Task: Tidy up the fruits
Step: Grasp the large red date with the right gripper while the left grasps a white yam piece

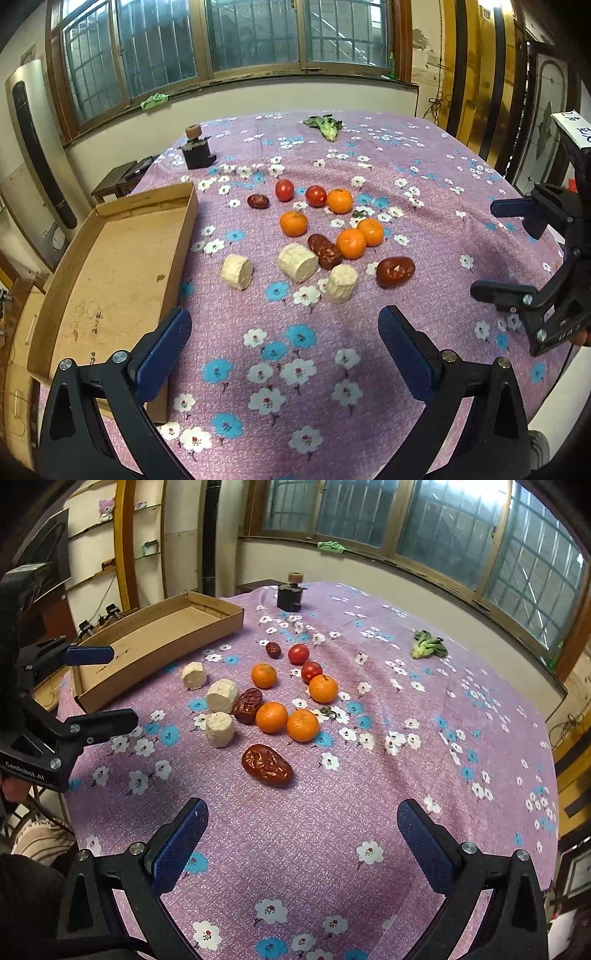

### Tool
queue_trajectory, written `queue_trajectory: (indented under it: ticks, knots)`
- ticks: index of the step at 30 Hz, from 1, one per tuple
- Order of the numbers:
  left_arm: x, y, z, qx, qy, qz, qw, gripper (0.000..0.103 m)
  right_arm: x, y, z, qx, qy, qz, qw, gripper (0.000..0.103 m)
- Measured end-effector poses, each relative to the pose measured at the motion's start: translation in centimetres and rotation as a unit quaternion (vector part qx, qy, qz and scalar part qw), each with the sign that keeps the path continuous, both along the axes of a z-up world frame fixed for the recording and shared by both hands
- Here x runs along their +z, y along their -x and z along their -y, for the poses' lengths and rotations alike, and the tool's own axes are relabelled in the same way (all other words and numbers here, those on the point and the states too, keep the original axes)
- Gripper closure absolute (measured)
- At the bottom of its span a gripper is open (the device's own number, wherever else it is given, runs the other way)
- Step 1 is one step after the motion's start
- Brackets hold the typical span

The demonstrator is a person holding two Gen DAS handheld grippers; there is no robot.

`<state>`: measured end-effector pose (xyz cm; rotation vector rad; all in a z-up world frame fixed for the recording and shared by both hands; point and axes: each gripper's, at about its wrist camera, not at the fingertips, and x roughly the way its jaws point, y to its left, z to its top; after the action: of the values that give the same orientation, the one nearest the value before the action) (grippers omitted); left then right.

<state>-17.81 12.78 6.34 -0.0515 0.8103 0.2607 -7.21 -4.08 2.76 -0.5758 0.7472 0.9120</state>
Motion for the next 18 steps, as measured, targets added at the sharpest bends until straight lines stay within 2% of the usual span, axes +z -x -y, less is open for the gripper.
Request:
queue_trajectory:
  ticks: [5,18]
  knots:
    - [-0.62,0.56,-0.92,0.004,0.024,-0.005,0.9997,0.001,-0.11,0.14,-0.31,0.007,0.008,0.005,1.0,0.0]
    - [-0.51,0.29,-0.44,-0.007,0.028,-0.003,0.9996,0.001,-0.47,0.07,-0.62,0.017,0.016,0.007,1.0,0.0]
